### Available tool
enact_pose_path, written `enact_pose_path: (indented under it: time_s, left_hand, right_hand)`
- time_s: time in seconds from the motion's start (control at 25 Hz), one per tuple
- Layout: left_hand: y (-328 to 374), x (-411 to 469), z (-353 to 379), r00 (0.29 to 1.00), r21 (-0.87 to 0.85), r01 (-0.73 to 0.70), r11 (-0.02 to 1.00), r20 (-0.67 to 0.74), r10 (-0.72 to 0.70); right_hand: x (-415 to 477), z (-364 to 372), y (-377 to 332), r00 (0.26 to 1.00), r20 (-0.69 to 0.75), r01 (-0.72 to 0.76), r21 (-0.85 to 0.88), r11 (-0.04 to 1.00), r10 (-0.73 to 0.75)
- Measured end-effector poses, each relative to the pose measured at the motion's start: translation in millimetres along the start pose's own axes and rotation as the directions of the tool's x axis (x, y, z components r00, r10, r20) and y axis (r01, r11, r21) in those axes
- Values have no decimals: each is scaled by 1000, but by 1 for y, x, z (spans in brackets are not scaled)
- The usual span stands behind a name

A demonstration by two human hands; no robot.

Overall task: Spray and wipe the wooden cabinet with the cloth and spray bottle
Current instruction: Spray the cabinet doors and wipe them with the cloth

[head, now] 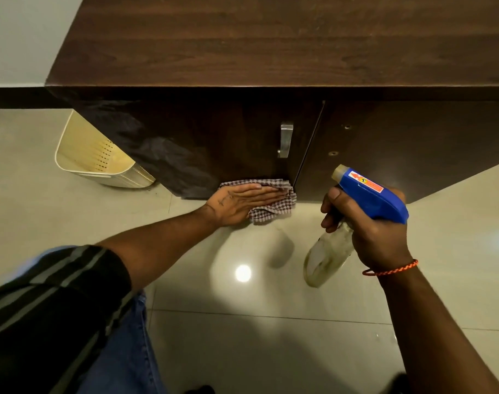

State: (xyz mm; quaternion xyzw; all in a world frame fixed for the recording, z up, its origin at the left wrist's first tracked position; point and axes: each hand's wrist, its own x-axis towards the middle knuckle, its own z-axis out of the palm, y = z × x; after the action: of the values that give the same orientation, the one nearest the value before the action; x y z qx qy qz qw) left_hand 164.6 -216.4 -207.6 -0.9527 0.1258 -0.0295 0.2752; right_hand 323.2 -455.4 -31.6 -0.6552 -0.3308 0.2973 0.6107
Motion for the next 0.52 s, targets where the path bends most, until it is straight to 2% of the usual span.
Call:
enact_pose_path:
  time_s: [0.12, 0.2, 0.28, 0.4, 0.52]
  left_hand:
    - [-36, -25, -37, 980, -20, 189, 982, -65, -190]
    - [-55, -37, -66, 924, 35, 353, 935, -172, -342]
    - [-71, -32, -96, 867, 57, 440, 896, -288, -407]
    - [-84, -11, -131, 790, -23, 510, 860, -384, -479]
    - [-90, 4, -149, 779, -34, 505, 862, -412, -473]
  right_hand:
    - [1, 2, -6, 1000, -4, 2, 0, 1000, -2]
    - [2, 4, -9, 1000, -4, 3, -7, 1000, -3]
    - [3, 5, -11, 1000, -13, 2, -2, 1000, -2]
    - [6, 6, -14, 1000, -14, -6, 18, 1000, 6]
    - [5, 9, -15, 1000, -23, 12, 34, 999, -12]
